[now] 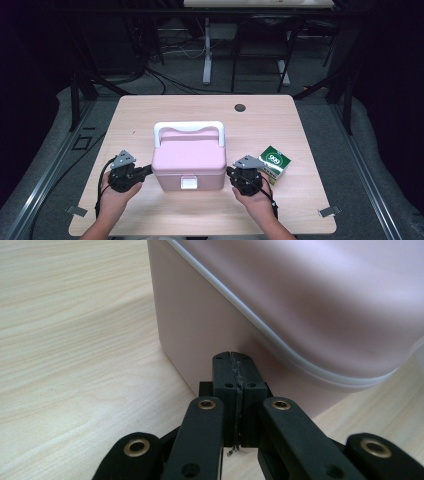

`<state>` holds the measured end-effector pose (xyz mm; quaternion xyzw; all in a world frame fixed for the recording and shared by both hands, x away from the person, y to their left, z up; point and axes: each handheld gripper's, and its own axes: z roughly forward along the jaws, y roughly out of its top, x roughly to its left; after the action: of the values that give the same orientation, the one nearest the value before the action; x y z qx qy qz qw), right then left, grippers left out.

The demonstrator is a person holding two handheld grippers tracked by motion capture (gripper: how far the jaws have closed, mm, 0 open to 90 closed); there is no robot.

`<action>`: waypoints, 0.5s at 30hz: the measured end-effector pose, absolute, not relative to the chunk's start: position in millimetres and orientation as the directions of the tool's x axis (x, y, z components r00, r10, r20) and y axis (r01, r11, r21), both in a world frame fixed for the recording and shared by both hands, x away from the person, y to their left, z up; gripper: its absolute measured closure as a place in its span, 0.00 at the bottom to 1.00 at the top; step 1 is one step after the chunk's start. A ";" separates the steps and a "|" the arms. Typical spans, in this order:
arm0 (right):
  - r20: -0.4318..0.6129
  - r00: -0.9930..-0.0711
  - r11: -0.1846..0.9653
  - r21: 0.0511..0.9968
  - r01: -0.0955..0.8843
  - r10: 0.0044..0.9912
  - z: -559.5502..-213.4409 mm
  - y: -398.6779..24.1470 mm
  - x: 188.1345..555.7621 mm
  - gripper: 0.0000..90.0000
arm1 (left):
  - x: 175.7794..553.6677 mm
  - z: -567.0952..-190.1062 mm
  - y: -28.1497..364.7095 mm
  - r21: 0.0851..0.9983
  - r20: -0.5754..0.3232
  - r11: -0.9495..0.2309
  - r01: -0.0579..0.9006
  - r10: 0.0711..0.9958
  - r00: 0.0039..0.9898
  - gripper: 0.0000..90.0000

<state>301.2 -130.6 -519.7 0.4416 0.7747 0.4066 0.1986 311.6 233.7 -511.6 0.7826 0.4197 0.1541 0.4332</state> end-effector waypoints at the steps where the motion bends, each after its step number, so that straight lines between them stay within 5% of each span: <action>1: 0.045 -0.534 0.287 0.802 0.523 0.845 -519.2 -132.7 297.7 1.00 | 308.7 -511.6 232.6 0.808 -0.122 -0.277 0.520 0.785 0.608 1.00; 15: 0.052 -0.541 0.295 0.793 0.534 0.840 -517.3 -144.5 274.6 1.00 | 291.8 -511.7 225.4 0.805 -0.131 -0.293 0.515 0.760 0.637 1.00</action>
<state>274.6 -144.5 -517.3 0.4394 0.7815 0.3996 0.1913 291.8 225.4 -511.7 0.7919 0.4025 0.1395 0.4376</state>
